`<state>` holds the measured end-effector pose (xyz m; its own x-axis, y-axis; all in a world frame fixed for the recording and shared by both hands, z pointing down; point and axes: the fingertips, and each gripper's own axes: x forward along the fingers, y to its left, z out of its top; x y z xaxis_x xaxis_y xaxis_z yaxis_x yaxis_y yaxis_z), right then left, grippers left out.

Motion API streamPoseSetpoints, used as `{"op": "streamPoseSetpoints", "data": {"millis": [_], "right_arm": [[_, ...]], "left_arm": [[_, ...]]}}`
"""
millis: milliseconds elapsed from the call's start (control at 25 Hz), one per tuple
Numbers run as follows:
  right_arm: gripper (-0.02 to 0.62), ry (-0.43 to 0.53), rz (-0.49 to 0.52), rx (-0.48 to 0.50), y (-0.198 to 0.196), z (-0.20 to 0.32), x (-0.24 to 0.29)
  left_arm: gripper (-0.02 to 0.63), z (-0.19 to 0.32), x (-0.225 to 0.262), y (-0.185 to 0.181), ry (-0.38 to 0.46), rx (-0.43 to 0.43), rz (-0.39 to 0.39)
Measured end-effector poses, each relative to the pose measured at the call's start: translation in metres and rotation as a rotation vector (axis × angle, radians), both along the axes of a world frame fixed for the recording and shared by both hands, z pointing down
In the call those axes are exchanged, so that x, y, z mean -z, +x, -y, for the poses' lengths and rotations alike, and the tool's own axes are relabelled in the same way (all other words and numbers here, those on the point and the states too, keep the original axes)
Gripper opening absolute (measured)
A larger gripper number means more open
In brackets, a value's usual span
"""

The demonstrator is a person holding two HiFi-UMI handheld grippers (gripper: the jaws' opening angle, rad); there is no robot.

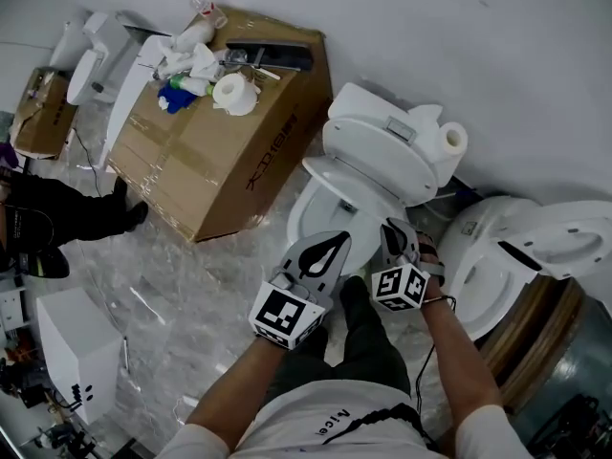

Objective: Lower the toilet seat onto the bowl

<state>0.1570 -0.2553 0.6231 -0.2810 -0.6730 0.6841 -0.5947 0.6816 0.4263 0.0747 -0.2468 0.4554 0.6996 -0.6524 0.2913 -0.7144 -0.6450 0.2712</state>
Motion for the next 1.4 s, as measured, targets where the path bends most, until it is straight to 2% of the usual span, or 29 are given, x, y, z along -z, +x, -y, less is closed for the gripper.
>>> {"op": "streamPoseSetpoints", "data": {"millis": [200, 360, 560, 800, 1000, 1400], "right_arm": [[0.048, -0.036, -0.031, 0.052, -0.031, -0.038, -0.018], [0.049, -0.056, -0.062, 0.094, -0.052, -0.072, -0.04], [0.054, -0.054, -0.072, 0.08, -0.072, -0.098, -0.063], [0.06, -0.008, -0.075, 0.078, -0.087, -0.122, -0.084], [0.066, 0.024, -0.084, 0.124, -0.105, -0.145, -0.118], [0.08, 0.043, -0.14, 0.168, -0.133, -0.189, -0.189]], "left_arm": [[0.009, -0.023, -0.011, -0.032, -0.004, 0.035, 0.002], [0.009, -0.043, -0.019, -0.054, 0.03, 0.048, 0.011], [0.009, -0.069, -0.046, -0.083, 0.009, 0.058, 0.022], [0.009, -0.097, -0.086, -0.109, -0.006, 0.062, 0.026], [0.009, -0.116, -0.124, -0.119, -0.027, 0.055, 0.034], [0.009, -0.152, -0.171, -0.132, -0.059, 0.05, 0.023]]}}
